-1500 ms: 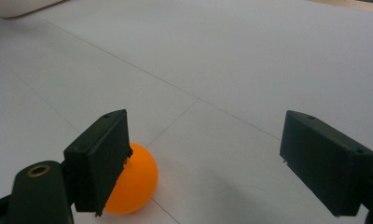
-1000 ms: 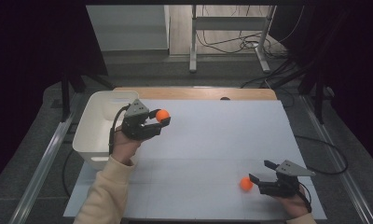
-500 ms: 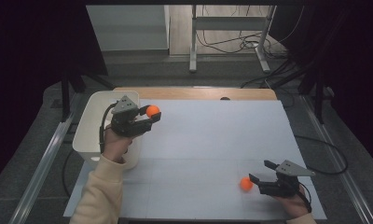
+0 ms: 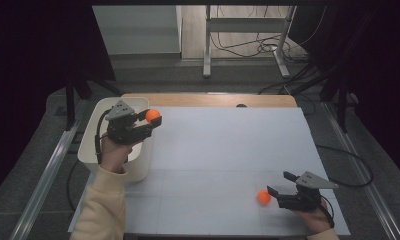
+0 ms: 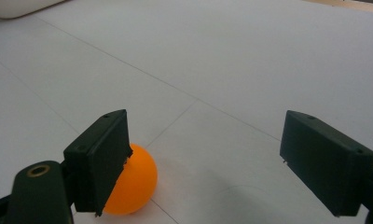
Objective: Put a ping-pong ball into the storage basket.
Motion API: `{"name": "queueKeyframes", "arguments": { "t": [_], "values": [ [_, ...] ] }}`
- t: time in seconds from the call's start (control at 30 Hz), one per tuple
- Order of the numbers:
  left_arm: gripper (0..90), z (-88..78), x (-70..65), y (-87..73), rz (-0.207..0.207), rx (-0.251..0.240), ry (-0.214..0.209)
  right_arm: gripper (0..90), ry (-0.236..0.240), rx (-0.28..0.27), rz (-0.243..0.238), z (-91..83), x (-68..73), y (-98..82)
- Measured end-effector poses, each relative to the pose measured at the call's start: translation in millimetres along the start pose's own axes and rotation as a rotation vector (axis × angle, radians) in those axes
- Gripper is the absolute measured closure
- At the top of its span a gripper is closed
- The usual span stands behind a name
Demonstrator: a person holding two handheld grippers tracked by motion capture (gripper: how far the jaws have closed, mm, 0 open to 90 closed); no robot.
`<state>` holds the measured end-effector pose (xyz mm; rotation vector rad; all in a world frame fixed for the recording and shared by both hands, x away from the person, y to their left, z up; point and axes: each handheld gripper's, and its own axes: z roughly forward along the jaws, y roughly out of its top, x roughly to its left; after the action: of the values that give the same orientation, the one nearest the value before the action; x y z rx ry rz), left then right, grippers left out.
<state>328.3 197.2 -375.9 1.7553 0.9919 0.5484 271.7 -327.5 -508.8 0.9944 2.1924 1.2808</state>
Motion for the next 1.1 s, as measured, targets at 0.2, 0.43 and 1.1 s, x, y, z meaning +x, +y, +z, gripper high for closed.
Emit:
{"name": "queueKeyframes", "arguments": {
  "t": [0.2, 0.43, 1.1],
  "values": [
    [49.6, -8.2, 5.9, 0.2, -0.014, -0.015, 0.018, 16.4, -0.001, 0.001, 0.001, 0.2, -0.1, 0.0],
    [49.6, -12.7, 10.6, -0.6, -0.016, -0.016, 0.050, 16.4, -0.004, 0.005, 0.004, 0.3, -0.3, -0.3],
    [49.6, -17.5, 34.0, -8.5, -0.057, -0.003, 0.124, 16.4, -0.004, 0.007, 0.002, 0.2, -0.4, -0.5]
  ]
}}
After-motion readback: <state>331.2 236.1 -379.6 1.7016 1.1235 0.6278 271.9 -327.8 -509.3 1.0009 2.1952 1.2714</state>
